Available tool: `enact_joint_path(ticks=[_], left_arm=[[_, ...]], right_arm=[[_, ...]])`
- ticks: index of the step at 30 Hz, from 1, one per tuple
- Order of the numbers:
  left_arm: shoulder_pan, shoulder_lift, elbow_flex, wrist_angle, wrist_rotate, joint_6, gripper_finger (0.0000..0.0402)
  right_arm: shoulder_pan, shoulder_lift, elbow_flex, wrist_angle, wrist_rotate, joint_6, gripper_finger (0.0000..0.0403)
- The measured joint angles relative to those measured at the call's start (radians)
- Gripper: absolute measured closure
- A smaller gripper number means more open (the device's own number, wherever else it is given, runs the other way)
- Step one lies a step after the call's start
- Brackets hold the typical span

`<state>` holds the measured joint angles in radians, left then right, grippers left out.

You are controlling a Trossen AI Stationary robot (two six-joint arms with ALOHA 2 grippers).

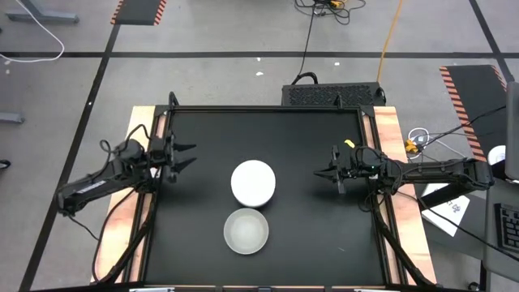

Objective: Nest bowls inside each other
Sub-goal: Stack the light gray bowl on the white bowl

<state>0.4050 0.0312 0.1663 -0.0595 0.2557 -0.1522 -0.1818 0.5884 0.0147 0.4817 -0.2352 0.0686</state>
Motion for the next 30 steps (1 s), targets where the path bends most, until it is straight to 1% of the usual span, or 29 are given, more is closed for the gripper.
enact_joint_path(ticks=[3, 7, 13, 16, 20, 25, 28, 30], left_arm=[[-0.007, -0.012, -0.03, 0.039, 0.025, 0.001, 0.0163], [-0.008, -0.014, -0.035, 0.017, 0.04, 0.033, 0.0163], [-0.008, -0.014, -0.035, 0.002, 0.112, 0.045, 0.0163], [-0.008, -0.014, -0.035, -0.032, 0.106, 0.062, 0.0163], [-0.008, -0.014, -0.038, -0.097, 0.028, 0.084, 0.0163], [-0.008, -0.014, -0.081, -0.087, 0.016, 0.093, 0.0163], [-0.008, -0.012, -0.107, -0.039, 0.015, 0.091, 0.0163], [-0.008, -0.011, -0.114, -0.007, 0.032, 0.09, 0.0163]], right_arm=[[0.0, 0.0, 0.0, 0.0, 0.0, 0.001, 0.0403], [0.0, 0.0, 0.0, 0.0, 0.0, 0.012, 0.0403], [0.0, 0.0, 0.0, 0.0, 0.0, 0.017, 0.0403], [0.0, 0.0, -0.001, 0.0, 0.0, 0.017, 0.0403], [0.0, 0.0, -0.001, 0.0, 0.0, 0.014, 0.0403], [0.0, 0.0, -0.001, 0.0, 0.0, 0.017, 0.0403], [0.0, 0.0, -0.001, 0.0, 0.0, 0.017, 0.0403], [0.0, 0.0, -0.001, 0.0, 0.0, 0.017, 0.0403]])
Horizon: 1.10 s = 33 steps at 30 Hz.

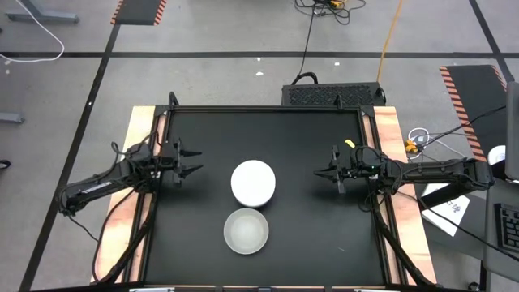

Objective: Nest bowls inside each other
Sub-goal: Stack the light gray bowl on the white bowl

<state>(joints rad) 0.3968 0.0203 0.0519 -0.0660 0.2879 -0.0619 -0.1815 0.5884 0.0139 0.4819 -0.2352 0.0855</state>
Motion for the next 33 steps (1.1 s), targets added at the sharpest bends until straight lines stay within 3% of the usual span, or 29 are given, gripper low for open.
enact_joint_path(ticks=[11, 18, 22, 33], left_arm=[[0.0, 0.0, -0.002, 0.001, 0.017, 0.006, 0.0163], [0.0, 0.035, -0.002, 0.002, 0.018, 0.026, 0.0163], [0.0, 0.073, -0.002, 0.002, 0.021, 0.03, 0.0163], [0.0, 0.11, -0.002, 0.004, 0.022, 0.039, 0.0163]], right_arm=[[0.0, 0.009, 0.0, 0.006, 0.0, -0.039, 0.0403], [0.02, 0.008, 0.015, 0.191, -0.002, -0.047, 0.0403], [0.06, 0.025, 0.06, 0.142, -0.005, -0.069, 0.0402], [0.189, 0.201, 0.229, 0.15, -0.008, -0.079, 0.034]])
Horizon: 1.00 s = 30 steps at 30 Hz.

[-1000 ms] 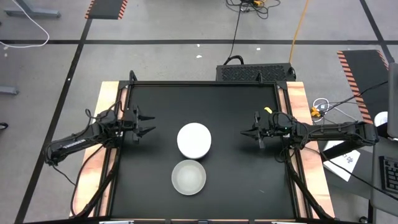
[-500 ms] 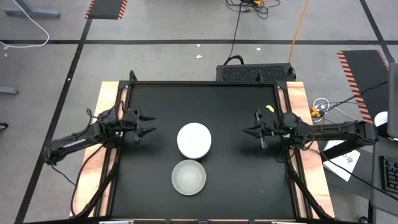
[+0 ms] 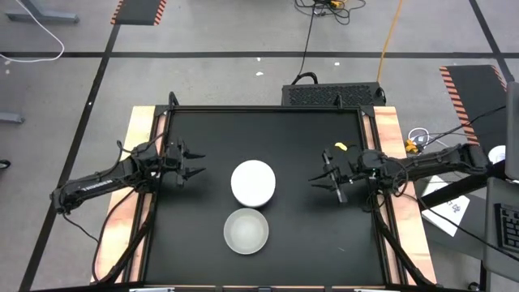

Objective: Nest bowls inside each other
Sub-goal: Stack the light gray bowl on the white bowl

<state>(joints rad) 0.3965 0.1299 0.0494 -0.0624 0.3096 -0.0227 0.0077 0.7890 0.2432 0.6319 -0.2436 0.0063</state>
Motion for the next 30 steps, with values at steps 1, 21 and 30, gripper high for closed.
enact_joint_path(ticks=[1, 21, 30], left_arm=[[0.0, 0.0, 0.0, 0.0, 0.0, 0.002, 0.0163], [0.0, 0.001, 0.0, 0.0, 0.001, 0.01, 0.0163], [0.0, 0.001, 0.0, -0.001, 0.004, 0.015, 0.0163]], right_arm=[[0.006, 0.025, 0.016, -0.007, -0.001, 0.0, 0.0333], [0.141, 0.472, 0.486, -0.441, -0.003, -0.135, 0.0267], [0.187, 0.56, 0.617, -0.51, 0.005, -0.158, 0.0267]])
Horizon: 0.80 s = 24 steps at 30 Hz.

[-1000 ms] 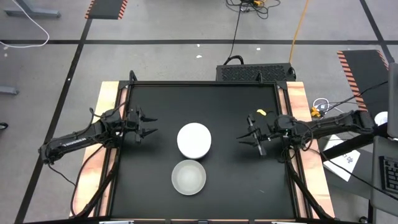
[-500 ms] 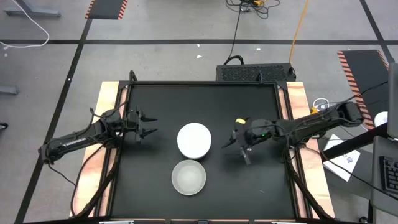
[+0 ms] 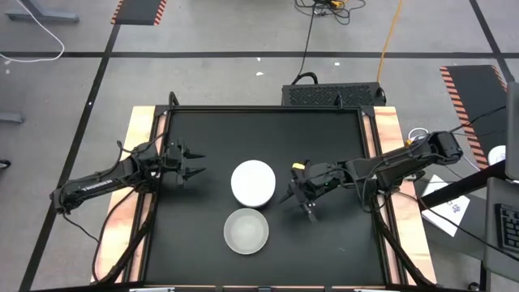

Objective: Nest bowls inside each other
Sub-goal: Stack the light gray bowl on the white bowl

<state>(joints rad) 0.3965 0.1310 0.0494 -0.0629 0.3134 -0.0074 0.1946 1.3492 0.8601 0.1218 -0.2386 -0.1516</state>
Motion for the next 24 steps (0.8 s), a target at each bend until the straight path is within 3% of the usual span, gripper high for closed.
enact_joint_path(ticks=[6, 9, 19, 24], left_arm=[[0.0, 0.0, 0.0, 0.0, 0.0, 0.006, 0.0163], [0.0, 0.0, 0.0, 0.0, 0.0, 0.005, 0.0163], [0.0, 0.0, 0.0, 0.0, 0.0, 0.005, 0.0163], [0.0, 0.0, 0.0, 0.0, 0.0, 0.004, 0.0163]], right_arm=[[0.013, 0.034, 0.027, 0.001, -0.009, 0.004, 0.0267], [0.01, 0.065, 0.04, 0.001, -0.062, 0.032, 0.0267], [0.043, 0.216, 0.197, -0.093, -0.114, 0.052, 0.0267], [0.043, 0.256, 0.255, -0.109, -0.137, 0.064, 0.0245]])
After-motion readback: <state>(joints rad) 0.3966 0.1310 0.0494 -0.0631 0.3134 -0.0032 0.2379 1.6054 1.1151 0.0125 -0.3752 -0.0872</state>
